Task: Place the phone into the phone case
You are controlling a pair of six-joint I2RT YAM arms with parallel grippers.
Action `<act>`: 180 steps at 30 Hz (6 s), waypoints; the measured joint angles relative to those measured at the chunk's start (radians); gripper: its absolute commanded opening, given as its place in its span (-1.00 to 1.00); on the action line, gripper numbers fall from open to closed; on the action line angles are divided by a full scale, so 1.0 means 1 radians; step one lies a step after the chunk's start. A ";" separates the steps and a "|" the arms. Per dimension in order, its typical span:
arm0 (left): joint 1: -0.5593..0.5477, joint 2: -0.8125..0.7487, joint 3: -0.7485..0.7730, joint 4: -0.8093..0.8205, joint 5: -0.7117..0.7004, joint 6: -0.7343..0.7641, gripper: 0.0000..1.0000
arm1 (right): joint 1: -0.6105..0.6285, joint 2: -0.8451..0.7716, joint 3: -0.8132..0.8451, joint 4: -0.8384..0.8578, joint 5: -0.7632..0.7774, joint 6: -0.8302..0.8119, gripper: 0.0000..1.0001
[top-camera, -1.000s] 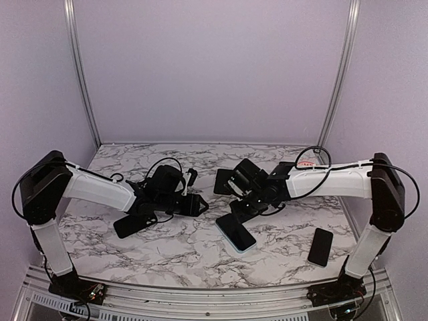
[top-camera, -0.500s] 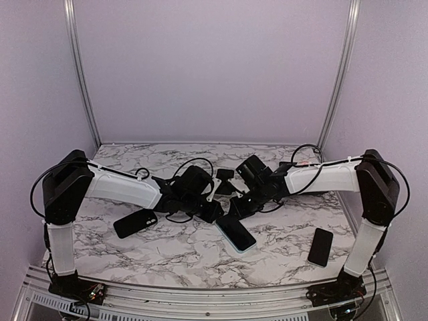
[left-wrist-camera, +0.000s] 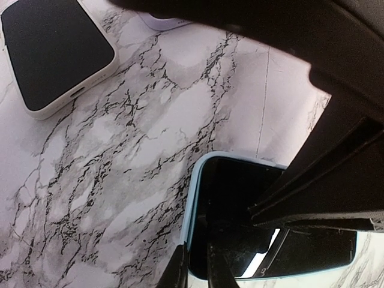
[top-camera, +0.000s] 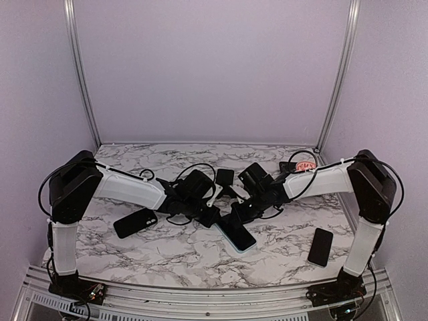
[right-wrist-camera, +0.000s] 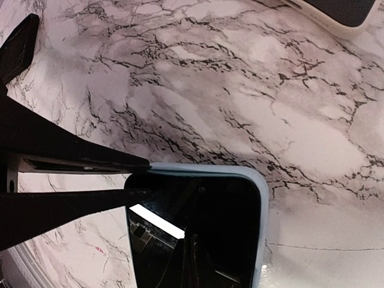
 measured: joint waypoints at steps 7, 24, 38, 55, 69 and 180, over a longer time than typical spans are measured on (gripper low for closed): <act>0.006 0.003 -0.003 -0.010 0.022 0.057 -0.96 | 0.003 -0.011 -0.024 0.030 0.012 0.020 -0.94; 0.009 0.003 0.024 -0.026 0.019 0.095 -0.72 | 0.079 -0.106 0.008 -0.229 0.223 0.012 0.97; 0.116 -0.262 -0.033 -0.085 -0.040 -0.006 -0.13 | 0.177 0.001 0.079 -0.379 0.285 -0.020 0.85; 0.114 -0.294 -0.108 -0.081 -0.076 -0.042 -0.08 | 0.198 0.035 0.127 -0.413 0.318 -0.061 -0.40; 0.129 -0.226 -0.108 -0.022 -0.134 -0.107 0.36 | 0.196 -0.110 -0.021 -0.224 0.363 -0.042 -0.70; -0.098 -0.652 -0.386 0.478 0.343 0.253 0.33 | 0.067 -0.690 -0.283 0.364 -0.479 -0.436 -1.00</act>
